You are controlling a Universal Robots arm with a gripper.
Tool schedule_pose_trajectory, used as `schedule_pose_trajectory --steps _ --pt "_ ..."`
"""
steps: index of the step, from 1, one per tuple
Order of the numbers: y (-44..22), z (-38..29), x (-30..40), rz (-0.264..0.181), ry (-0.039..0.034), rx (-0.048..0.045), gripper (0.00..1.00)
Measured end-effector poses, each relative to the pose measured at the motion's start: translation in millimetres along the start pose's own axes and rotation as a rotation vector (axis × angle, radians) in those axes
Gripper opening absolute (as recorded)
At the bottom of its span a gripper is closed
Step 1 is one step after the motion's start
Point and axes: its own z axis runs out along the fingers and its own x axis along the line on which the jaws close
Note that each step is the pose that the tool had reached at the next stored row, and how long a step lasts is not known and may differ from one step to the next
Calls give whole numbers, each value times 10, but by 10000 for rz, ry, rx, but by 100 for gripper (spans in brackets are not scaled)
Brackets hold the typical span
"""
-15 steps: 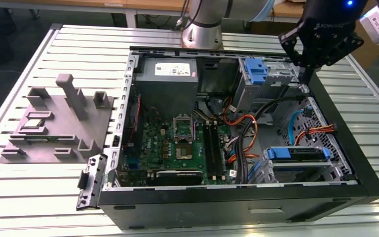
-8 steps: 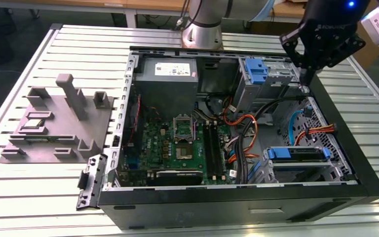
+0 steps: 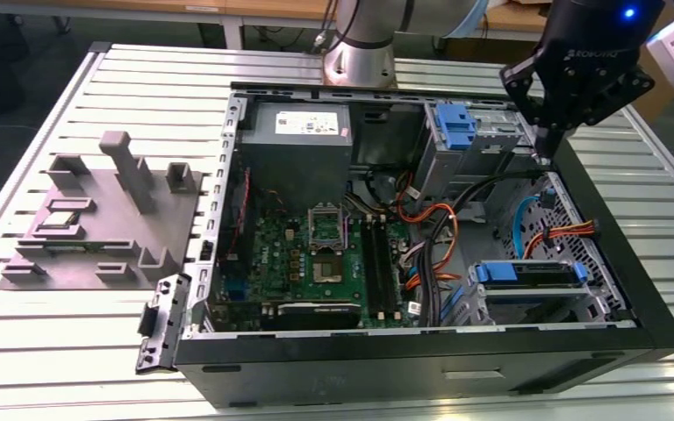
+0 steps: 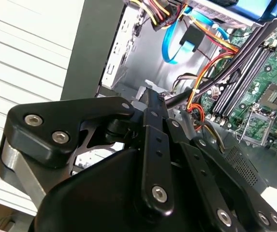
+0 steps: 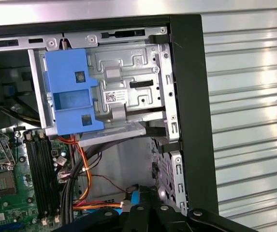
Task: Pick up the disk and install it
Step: 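Insert the first disk wire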
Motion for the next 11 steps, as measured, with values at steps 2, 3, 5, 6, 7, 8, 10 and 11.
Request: schedule_pose_trajectory --steps 2,3,5,6,7,8,10,11 --pt "-21 9 -6 9 0 1 10" --pt "-23 15 -11 17 1 3 10" --pt "-19 27 -38 44 2 11 10" --pt "-16 33 -55 59 3 13 10" --pt "-13 39 -72 78 4 16 10" --pt "-10 45 -89 101 6 20 10" --pt "-4 54 -120 146 9 26 10" --pt "-1 59 -138 166 10 28 10"
